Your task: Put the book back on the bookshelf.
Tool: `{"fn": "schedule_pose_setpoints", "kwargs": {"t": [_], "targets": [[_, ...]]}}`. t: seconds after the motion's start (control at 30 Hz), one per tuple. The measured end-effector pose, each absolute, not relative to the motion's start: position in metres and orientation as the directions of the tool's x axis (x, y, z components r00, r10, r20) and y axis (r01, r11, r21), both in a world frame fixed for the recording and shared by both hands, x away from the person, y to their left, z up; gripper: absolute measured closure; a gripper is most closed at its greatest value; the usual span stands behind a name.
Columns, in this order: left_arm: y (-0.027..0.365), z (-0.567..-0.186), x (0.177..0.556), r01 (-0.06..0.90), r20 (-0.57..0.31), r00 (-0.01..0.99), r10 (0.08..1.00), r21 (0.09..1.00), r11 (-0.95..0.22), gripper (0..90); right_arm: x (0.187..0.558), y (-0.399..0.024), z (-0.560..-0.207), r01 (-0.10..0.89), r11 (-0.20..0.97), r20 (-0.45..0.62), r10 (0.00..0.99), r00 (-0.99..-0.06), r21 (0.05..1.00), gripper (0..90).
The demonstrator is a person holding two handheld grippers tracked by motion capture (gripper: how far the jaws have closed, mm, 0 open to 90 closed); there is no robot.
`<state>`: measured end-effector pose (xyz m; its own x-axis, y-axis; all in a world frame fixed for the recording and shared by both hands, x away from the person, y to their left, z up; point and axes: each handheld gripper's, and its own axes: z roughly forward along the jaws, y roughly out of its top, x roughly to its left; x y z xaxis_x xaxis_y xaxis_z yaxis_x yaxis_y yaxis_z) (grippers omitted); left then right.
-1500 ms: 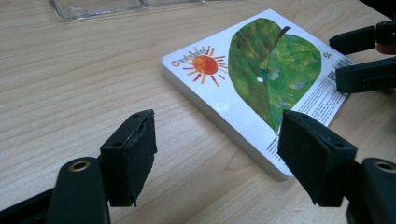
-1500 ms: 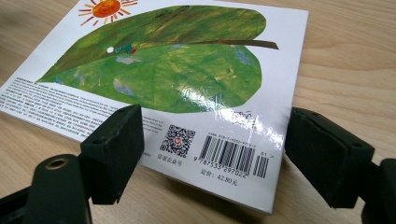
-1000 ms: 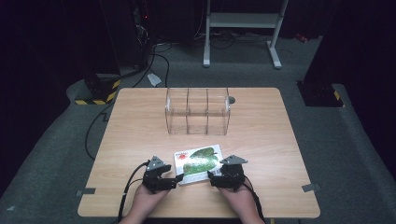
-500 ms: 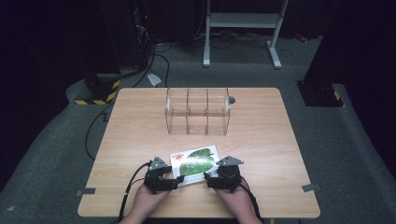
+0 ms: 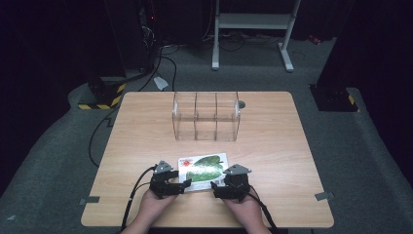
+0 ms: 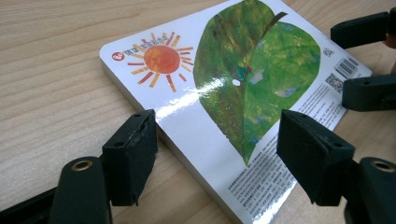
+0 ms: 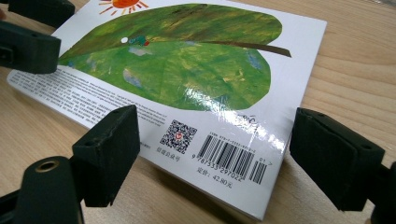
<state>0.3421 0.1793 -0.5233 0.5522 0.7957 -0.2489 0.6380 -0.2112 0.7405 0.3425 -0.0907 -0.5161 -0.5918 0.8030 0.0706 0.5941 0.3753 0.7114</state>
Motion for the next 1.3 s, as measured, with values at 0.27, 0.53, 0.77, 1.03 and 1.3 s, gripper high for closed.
{"fn": "schedule_pose_setpoints", "kwargs": {"t": [0.27, 0.53, 0.77, 1.03, 1.3], "targets": [[0.179, -0.523, 0.347, 0.635, -0.232, 0.546, 0.805, 0.741, -0.217, 29.1, 0.336, -0.087, -0.517, 0.569, 0.429, 0.025, 0.784, -0.621, 0.701, 15.7], [0.182, -0.521, 0.348, 0.636, -0.247, 0.507, 0.826, 0.753, -0.166, 30.4, 0.333, -0.082, -0.518, 0.553, 0.452, 0.005, 0.772, -0.636, 0.700, 15.2], [0.185, -0.519, 0.347, 0.625, -0.254, 0.512, 0.821, 0.765, -0.153, 31.9, 0.333, -0.081, -0.519, 0.553, 0.449, 0.007, 0.772, -0.636, 0.702, 14.3], [0.186, -0.515, 0.344, 0.598, -0.226, 0.522, 0.823, 0.785, -0.163, 32.3, 0.333, -0.082, -0.519, 0.559, 0.439, 0.025, 0.771, -0.637, 0.703, 14.0], [0.185, -0.509, 0.339, 0.561, -0.209, 0.535, 0.819, 0.813, -0.159, 32.4, 0.334, -0.083, -0.520, 0.554, 0.446, 0.028, 0.761, -0.648, 0.703, 12.3]]}}
